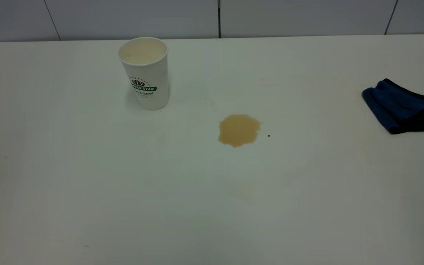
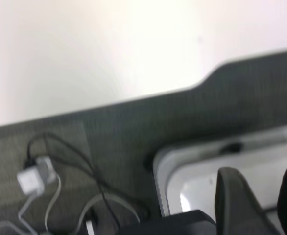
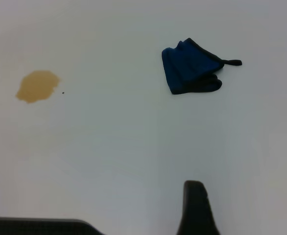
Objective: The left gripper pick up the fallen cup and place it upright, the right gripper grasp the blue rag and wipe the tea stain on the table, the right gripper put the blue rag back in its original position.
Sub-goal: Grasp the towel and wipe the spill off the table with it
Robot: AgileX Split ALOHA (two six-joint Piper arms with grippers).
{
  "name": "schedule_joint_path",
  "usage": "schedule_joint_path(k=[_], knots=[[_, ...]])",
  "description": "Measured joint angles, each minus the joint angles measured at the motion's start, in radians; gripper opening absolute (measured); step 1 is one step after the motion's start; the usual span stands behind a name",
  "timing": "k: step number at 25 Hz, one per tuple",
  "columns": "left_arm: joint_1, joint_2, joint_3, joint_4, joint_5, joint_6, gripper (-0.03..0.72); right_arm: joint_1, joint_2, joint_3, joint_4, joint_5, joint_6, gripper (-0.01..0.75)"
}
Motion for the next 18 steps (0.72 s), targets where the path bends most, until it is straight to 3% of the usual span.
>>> schedule_joint_path(k=[5,18], knots=[[0.044,-0.209,0.038,0.038,0.001,-0.018,0.255,0.0,0.0,0.0,0.0,0.0,0.0,0.561],[0.044,-0.569,0.072,0.106,0.006,-0.091,0.255,0.0,0.0,0.0,0.0,0.0,0.0,0.561]])
